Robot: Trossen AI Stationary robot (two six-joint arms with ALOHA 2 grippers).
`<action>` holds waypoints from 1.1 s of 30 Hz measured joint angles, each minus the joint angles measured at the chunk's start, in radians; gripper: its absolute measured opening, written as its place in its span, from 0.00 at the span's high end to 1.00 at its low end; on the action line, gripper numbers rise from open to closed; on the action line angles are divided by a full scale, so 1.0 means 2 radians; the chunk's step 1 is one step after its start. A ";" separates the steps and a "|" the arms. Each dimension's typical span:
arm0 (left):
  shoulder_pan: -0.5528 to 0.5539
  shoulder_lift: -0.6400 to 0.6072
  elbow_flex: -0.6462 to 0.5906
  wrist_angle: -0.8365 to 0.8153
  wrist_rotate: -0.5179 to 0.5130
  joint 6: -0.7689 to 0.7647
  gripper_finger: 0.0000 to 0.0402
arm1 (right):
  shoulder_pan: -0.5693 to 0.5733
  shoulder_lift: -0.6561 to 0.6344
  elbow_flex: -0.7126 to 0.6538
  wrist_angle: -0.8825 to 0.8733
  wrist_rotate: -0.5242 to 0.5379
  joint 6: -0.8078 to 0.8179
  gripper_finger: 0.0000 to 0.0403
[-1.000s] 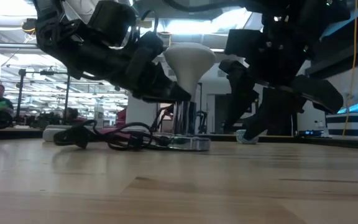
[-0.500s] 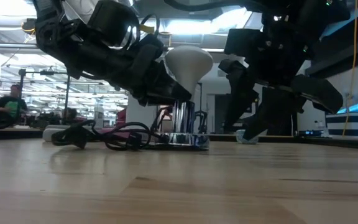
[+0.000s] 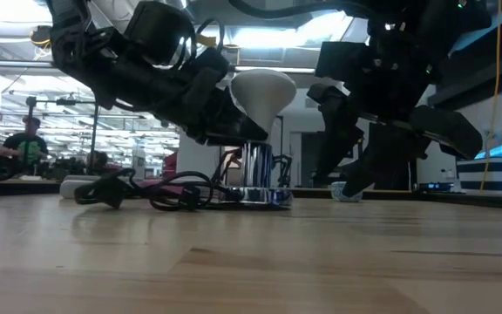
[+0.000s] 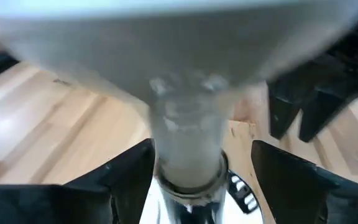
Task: Screw lightbulb
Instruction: Insert the white lightbulb into the desk lamp
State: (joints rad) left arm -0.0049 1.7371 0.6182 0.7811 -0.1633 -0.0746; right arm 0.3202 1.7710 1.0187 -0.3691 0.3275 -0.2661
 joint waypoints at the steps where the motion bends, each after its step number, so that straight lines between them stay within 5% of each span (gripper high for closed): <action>1: 0.002 -0.006 0.000 -0.006 -0.004 -0.001 0.35 | 0.000 0.000 0.000 0.000 0.000 0.000 0.48; 24: -0.002 -0.176 0.000 -0.289 -0.035 -0.073 0.35 | 0.000 0.000 0.001 0.002 0.000 0.002 0.48; 33: -0.036 -0.323 0.000 -0.384 0.036 -0.171 0.35 | 0.000 0.000 0.079 -0.063 0.011 -0.031 0.48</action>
State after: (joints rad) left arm -0.0777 1.0909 0.6174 0.0137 -0.0903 -0.4164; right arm 0.3202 1.7706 1.1758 -0.4956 0.3498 -0.3282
